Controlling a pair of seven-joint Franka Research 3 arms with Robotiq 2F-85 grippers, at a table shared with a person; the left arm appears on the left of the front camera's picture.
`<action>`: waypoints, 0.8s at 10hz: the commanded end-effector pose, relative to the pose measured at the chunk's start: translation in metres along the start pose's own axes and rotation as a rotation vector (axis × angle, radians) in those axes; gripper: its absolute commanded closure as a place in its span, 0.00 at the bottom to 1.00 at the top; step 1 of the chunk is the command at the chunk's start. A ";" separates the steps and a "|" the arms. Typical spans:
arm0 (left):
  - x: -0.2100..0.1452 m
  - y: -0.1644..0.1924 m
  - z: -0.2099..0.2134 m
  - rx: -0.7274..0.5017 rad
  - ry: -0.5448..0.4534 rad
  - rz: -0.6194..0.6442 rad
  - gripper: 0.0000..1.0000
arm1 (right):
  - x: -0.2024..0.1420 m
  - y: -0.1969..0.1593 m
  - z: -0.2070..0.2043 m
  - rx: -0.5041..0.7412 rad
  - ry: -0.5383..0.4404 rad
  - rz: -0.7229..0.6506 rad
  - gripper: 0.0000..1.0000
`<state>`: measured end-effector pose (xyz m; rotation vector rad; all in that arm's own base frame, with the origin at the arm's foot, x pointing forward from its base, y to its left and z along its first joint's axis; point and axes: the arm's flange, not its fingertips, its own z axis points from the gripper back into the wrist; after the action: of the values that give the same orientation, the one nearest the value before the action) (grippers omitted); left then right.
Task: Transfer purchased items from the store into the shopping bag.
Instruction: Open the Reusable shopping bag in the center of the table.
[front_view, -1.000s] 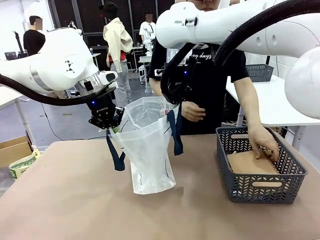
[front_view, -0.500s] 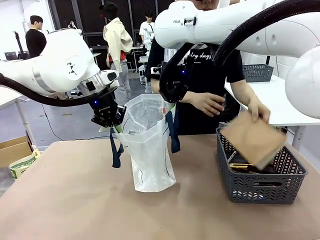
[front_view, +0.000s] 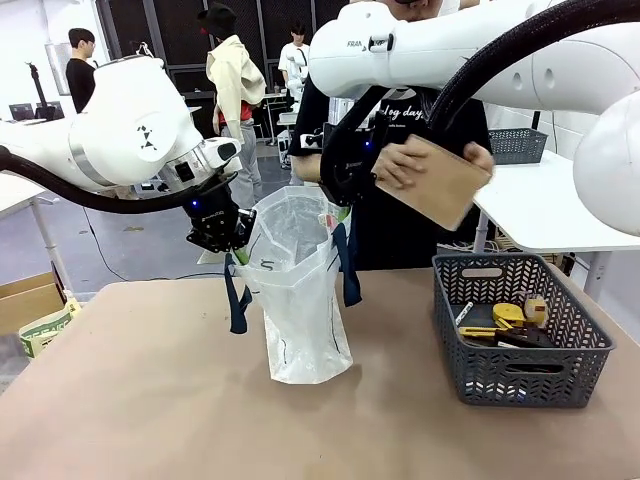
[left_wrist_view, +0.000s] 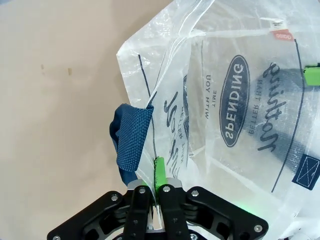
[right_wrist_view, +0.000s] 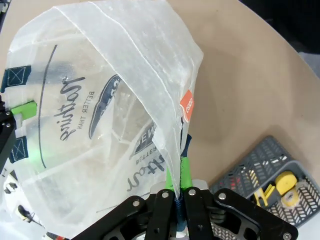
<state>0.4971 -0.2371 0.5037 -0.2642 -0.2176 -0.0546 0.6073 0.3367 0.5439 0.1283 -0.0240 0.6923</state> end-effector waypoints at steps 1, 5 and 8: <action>0.000 0.002 0.000 0.004 0.005 0.010 1.00 | 0.001 0.000 0.001 -0.002 -0.002 -0.005 1.00; 0.002 0.001 -0.001 0.022 0.016 -0.003 1.00 | 0.000 -0.001 0.001 -0.013 0.017 0.003 1.00; 0.004 0.006 0.004 0.066 0.028 -0.021 1.00 | 0.000 -0.006 0.005 -0.030 0.024 0.006 1.00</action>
<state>0.4969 -0.2337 0.5014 -0.2235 -0.2048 -0.0734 0.6080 0.3338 0.5430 0.1157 -0.0173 0.6904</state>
